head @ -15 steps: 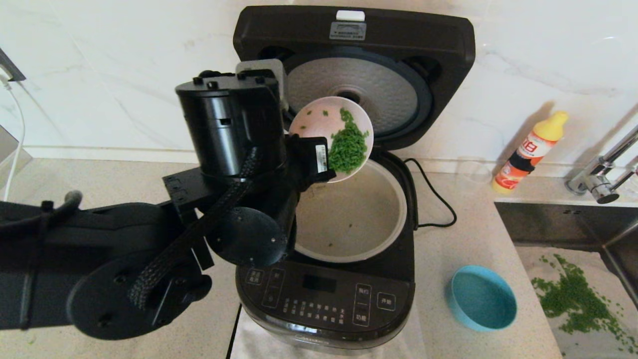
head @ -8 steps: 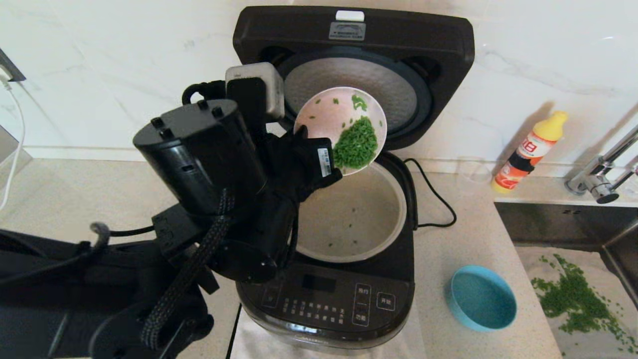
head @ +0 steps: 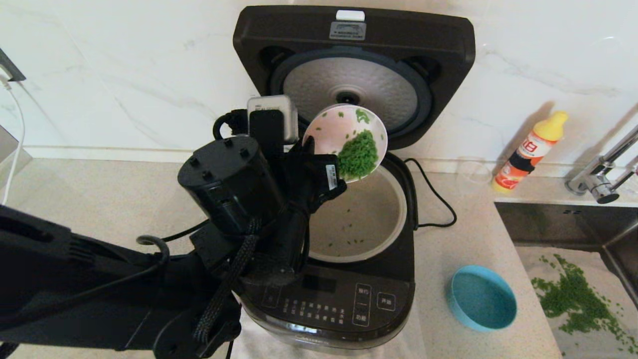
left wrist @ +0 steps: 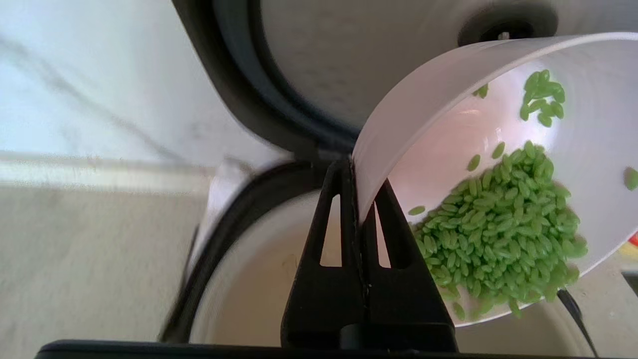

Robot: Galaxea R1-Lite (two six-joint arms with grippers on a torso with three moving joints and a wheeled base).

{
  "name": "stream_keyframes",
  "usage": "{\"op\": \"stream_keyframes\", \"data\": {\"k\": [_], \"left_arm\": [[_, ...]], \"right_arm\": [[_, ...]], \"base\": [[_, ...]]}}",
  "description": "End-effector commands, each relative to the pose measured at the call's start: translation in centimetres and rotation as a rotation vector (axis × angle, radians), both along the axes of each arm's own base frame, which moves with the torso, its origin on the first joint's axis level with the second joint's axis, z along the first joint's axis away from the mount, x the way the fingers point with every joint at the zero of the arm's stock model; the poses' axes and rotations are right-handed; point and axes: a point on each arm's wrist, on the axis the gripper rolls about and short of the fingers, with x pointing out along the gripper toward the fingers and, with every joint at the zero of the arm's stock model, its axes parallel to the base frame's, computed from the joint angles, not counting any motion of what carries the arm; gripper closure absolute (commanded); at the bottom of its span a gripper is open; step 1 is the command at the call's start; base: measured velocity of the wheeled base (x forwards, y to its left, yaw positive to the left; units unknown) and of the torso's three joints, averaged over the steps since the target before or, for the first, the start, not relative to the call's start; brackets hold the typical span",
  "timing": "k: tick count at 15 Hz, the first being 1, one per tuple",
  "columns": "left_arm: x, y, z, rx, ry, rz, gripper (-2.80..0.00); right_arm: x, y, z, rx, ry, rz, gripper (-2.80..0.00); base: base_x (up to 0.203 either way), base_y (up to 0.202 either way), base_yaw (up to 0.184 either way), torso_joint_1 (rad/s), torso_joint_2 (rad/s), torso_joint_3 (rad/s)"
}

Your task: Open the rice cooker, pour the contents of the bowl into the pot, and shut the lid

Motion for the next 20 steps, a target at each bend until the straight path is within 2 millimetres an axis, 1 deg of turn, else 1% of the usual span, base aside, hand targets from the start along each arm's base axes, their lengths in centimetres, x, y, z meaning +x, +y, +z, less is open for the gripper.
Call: {"op": "stream_keyframes", "data": {"k": [1,4,7,9,12,19,20], "left_arm": [[1.1,0.4,-0.8,0.015,-0.019,0.017,0.00],[1.2,0.4,-0.7,-0.008,-0.050,0.004,0.00],[2.1,0.6,-1.4,-0.037,-0.097,0.030,0.00],[2.3,0.9,-1.4,-0.051,-0.118,0.042,0.00],[2.0,1.2,-0.9,-0.067,-0.130,0.032,0.00],[1.1,0.8,-1.3,-0.073,-0.121,0.000,0.00],[0.7,0.9,-1.3,-0.074,-0.118,-0.007,0.00]], "right_arm": [[0.0,0.0,0.0,0.001,0.001,0.000,0.00],[0.0,0.0,0.0,0.000,0.000,0.000,0.00],[0.0,0.0,0.0,0.000,0.000,0.000,0.00],[0.0,0.0,0.0,0.001,0.001,0.000,0.00],[0.0,0.0,0.0,0.000,0.001,0.000,0.00],[0.0,0.0,0.0,0.001,0.001,0.000,0.00],[0.0,0.0,0.0,0.001,0.002,0.000,0.00]], "base": [[0.000,0.000,0.000,0.000,0.00,0.000],[0.000,0.000,0.000,0.000,0.00,0.000],[0.000,0.000,0.000,0.000,0.00,0.000],[0.000,0.000,0.000,0.000,0.00,0.000],[0.000,0.000,0.000,0.000,0.00,0.000],[0.000,0.000,0.000,0.000,0.00,0.000],[0.000,0.000,0.000,0.000,0.00,0.000]]}}
